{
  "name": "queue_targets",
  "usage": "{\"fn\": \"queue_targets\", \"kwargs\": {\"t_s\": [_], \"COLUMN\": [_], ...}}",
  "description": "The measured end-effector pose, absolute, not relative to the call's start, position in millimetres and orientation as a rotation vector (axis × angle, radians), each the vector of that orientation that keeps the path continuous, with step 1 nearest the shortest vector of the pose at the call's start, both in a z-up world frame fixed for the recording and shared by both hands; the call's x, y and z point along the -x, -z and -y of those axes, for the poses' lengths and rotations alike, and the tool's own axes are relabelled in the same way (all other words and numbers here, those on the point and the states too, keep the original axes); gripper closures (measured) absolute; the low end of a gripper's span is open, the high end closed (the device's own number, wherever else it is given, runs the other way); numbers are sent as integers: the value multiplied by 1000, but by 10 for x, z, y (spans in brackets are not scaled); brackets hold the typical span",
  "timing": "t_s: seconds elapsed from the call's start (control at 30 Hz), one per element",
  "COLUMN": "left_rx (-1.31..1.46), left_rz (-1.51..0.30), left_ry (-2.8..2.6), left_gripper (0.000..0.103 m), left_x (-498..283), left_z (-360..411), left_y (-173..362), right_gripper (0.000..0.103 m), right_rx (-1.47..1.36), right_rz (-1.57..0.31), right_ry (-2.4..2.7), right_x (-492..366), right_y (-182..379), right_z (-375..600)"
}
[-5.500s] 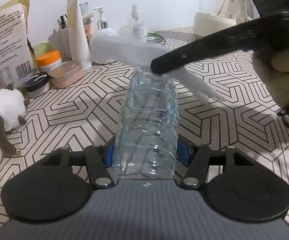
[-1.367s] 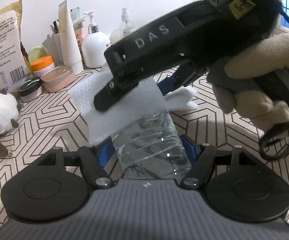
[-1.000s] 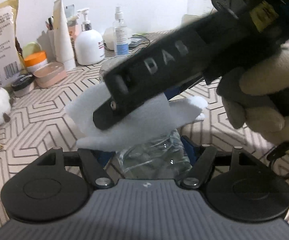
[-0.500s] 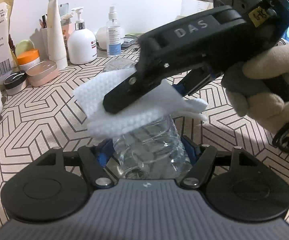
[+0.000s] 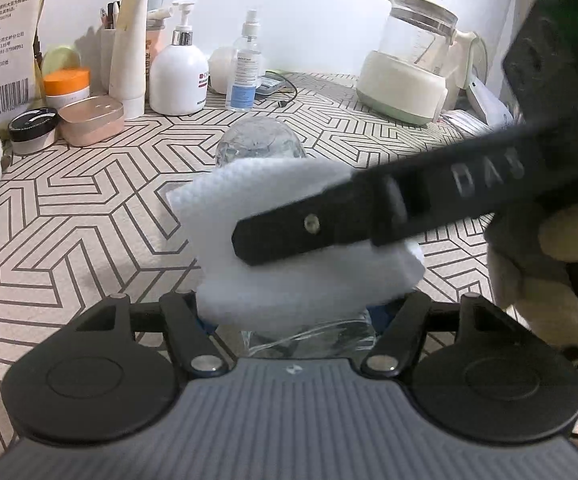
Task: Clean container
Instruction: 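Wipe around the bottle's side with the right tool's wipe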
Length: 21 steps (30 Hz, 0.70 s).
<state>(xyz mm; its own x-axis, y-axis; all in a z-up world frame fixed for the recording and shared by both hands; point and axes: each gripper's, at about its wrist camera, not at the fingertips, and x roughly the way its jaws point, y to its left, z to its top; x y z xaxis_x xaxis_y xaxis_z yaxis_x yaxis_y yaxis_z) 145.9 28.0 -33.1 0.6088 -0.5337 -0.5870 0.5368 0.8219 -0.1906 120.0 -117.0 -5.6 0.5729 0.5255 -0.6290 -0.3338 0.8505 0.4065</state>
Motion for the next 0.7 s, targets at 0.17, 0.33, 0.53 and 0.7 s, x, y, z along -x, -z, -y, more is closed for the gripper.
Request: {"fn": "queue_targets", "kwargs": {"t_s": [0.17, 0.33, 0.53, 0.7], "left_rx": [-14, -8, -4, 31], "left_rz": [-674, -676, -674, -679], "left_ry": [603, 600, 608, 602], "left_gripper": [37, 37, 36, 35], "left_x": [-1351, -1339, -1356, -1427], "left_z": [-383, -353, -338, -321], "left_y": [279, 269, 274, 290], "right_gripper": [19, 23, 26, 24], "right_rx": [-163, -193, -307, -351], "right_rz": [-773, -756, -763, -792], "right_ry": [-492, -505, -486, -481], "right_x": [-1055, -1038, -1328, -1558], "right_y": [12, 9, 22, 76], "right_z": [1063, 1140, 1332, 1327]}}
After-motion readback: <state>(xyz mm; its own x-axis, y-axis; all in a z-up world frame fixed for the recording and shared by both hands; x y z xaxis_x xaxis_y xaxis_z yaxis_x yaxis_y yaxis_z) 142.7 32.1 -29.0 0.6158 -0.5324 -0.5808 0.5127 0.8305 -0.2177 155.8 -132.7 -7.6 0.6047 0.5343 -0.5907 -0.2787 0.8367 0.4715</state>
